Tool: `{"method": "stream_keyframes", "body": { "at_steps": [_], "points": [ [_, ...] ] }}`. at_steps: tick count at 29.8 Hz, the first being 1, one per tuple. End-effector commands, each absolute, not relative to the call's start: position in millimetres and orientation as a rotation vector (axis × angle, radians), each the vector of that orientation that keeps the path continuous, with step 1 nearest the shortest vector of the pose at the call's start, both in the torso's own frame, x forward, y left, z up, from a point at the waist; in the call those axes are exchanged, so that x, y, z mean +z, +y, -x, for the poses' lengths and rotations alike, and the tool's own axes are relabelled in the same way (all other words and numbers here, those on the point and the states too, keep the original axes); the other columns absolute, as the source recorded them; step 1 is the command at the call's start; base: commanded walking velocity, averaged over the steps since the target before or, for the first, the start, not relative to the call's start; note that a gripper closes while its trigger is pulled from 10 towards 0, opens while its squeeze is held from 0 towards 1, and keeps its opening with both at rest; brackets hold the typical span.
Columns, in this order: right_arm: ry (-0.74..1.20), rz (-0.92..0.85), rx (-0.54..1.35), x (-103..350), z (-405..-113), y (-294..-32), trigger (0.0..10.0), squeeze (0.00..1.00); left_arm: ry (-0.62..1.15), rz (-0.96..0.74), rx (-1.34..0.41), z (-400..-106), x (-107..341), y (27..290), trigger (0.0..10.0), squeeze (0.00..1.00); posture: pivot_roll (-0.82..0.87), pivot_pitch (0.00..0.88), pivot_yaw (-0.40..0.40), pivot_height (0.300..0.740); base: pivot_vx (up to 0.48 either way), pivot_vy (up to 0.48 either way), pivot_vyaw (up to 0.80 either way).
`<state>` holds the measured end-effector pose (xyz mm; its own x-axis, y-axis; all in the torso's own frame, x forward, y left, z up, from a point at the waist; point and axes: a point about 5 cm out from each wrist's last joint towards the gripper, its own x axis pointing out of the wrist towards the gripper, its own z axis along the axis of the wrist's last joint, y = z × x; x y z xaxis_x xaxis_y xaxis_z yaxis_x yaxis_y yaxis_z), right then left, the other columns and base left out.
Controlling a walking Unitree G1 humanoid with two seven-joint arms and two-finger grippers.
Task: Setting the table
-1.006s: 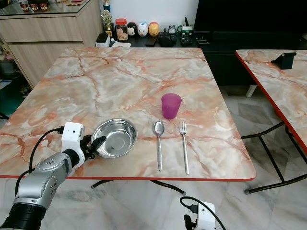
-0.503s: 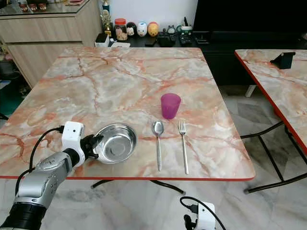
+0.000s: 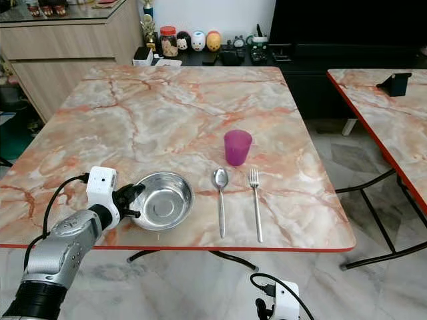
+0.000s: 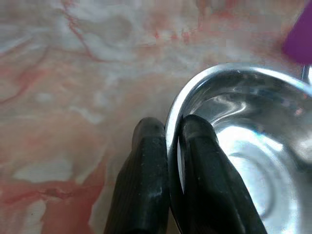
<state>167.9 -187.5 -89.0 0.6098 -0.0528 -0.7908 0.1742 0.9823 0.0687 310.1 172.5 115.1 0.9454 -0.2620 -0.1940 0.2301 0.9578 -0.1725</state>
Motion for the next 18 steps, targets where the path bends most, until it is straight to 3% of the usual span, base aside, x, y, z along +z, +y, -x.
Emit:
{"method": "stream_keyframes", "body": {
  "at_steps": [1, 6, 7, 8, 18],
  "points": [
    [0.913, -0.147, -0.127, -89.3, -167.8, -186.6, 10.0, 0.0, 0.138, 0.259, -0.181, -306.9, 118.4, 182.8, 0.0, 0.0, 0.04, 0.0, -0.002, 0.74, 0.0, 0.0, 0.0],
    [0.912, -0.146, -0.127, -89.1, -168.1, -187.1, 10.0, 0.0, 0.097, 0.371, -0.167, -304.7, 121.0, 183.1, 0.4, 0.0, 0.05, 0.0, -0.006, 0.74, 0.0, 0.0, 0.0],
    [0.912, -0.144, -0.126, -89.1, -168.2, -187.2, 10.0, 0.0, 0.078, 0.425, -0.179, -303.0, 122.0, 181.0, 4.8, 0.0, 0.04, 0.0, -0.008, 0.74, 0.0, 0.0, 0.0],
    [0.912, -0.143, -0.126, -89.1, -168.2, -187.4, 10.0, 0.0, 0.068, 0.449, -0.183, -302.8, 123.0, 180.1, 10.0, 0.0, 0.04, 0.0, -0.009, 0.74, 0.0, 0.0, 0.0],
    [0.911, -0.14, -0.13, -88.9, -168.2, -188.9, 10.0, 0.0, -0.027, 0.614, -0.143, -305.9, 133.5, 179.9, 10.0, 0.0, 0.04, 0.0, -0.015, 0.74, 0.0, 0.0, 0.0]
  ]
}}
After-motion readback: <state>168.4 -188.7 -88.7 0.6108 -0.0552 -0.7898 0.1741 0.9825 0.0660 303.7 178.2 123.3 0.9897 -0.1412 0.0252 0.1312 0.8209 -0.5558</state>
